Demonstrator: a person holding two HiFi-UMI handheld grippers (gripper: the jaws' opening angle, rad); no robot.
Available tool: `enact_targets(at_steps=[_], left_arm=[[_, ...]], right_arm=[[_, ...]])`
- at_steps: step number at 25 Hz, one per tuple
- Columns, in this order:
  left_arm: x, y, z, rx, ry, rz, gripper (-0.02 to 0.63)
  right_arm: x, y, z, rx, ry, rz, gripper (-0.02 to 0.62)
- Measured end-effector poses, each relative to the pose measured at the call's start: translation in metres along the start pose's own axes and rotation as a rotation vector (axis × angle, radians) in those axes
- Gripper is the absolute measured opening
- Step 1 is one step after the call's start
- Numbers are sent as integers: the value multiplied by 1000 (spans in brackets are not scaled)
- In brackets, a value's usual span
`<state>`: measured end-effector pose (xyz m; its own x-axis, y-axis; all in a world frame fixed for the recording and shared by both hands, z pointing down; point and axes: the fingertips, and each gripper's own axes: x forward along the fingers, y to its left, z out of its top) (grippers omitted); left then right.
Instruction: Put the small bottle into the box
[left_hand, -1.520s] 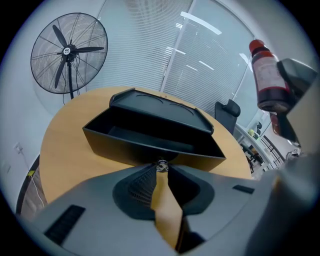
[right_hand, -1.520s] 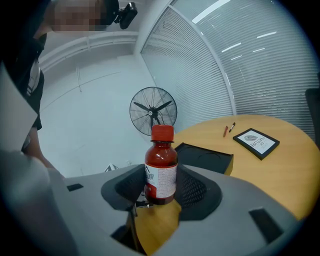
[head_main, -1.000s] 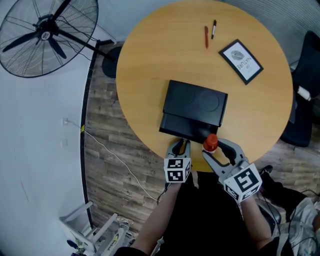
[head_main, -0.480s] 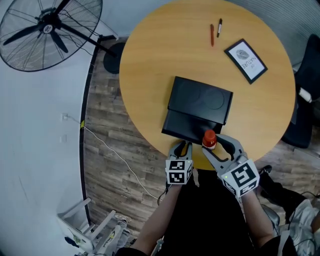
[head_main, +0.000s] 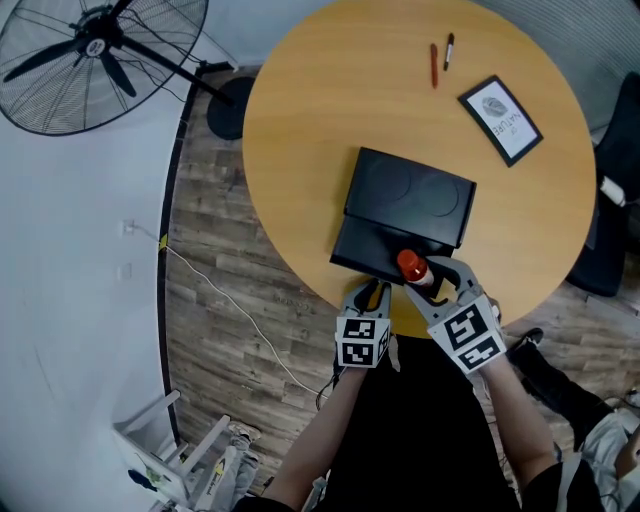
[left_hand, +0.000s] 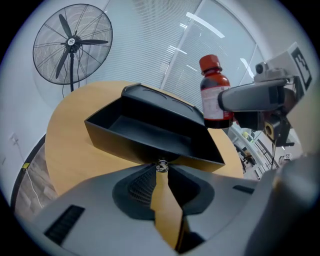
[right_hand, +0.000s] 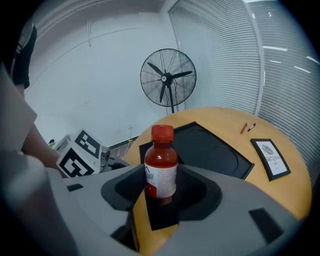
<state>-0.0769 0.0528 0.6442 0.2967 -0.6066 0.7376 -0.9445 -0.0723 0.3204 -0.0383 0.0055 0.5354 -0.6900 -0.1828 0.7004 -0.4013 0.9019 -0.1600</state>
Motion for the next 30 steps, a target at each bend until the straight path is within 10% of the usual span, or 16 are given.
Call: enact_targets(at_steps=[30], left_arm=[[0, 1, -1, -24, 1, -21, 66]], right_arm=[[78, -13, -59, -129, 323, -37, 206]])
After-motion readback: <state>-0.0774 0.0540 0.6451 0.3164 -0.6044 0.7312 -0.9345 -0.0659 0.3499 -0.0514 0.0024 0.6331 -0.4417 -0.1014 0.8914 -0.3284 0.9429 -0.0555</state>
